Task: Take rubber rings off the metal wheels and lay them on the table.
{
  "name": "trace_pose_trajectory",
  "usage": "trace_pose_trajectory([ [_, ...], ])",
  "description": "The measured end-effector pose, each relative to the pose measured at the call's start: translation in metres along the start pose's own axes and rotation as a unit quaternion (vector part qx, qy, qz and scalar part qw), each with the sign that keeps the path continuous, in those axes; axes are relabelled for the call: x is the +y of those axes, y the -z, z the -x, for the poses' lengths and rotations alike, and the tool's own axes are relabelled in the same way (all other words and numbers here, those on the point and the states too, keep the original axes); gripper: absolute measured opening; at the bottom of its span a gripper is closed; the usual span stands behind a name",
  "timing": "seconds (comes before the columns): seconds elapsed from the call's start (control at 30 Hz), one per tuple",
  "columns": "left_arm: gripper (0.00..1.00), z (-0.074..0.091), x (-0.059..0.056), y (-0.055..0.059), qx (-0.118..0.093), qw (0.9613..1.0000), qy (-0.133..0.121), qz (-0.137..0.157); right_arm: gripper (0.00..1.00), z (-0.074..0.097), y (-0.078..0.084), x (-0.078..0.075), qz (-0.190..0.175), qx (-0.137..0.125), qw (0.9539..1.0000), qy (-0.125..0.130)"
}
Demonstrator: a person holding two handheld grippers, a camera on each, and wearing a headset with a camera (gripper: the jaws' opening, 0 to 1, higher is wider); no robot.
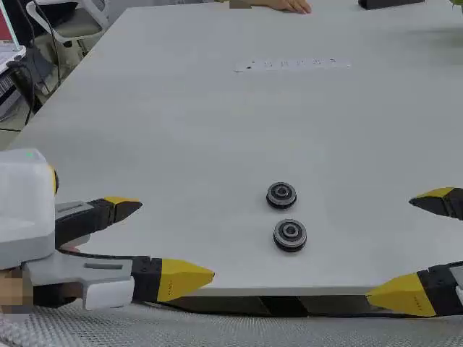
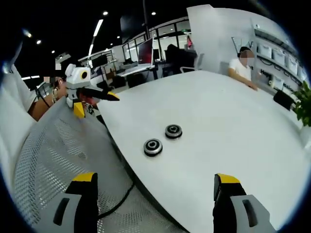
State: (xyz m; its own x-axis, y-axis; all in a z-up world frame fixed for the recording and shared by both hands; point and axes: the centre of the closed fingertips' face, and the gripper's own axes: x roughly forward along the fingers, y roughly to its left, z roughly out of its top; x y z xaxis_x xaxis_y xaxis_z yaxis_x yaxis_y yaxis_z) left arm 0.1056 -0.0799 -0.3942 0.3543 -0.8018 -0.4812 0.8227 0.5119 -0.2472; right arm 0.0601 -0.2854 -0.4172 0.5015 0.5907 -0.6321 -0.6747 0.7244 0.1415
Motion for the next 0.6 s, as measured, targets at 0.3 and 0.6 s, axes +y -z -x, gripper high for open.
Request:
trace_pose_trajectory([
  [0.3,0.96,0.0001,0.0005,-0.0005,-0.001,1.0,-0.002,0.001,0.99,-0.0006,0.0001,0.0011,0.0,0.001,1.0,-0.003],
  [0.6,0.96,0.0003,0.0015,0.0014,0.004,1.0,-0.006,0.001,0.99,-0.0016,0.0019,0.0031,0.005,0.008,0.9999,-0.007],
])
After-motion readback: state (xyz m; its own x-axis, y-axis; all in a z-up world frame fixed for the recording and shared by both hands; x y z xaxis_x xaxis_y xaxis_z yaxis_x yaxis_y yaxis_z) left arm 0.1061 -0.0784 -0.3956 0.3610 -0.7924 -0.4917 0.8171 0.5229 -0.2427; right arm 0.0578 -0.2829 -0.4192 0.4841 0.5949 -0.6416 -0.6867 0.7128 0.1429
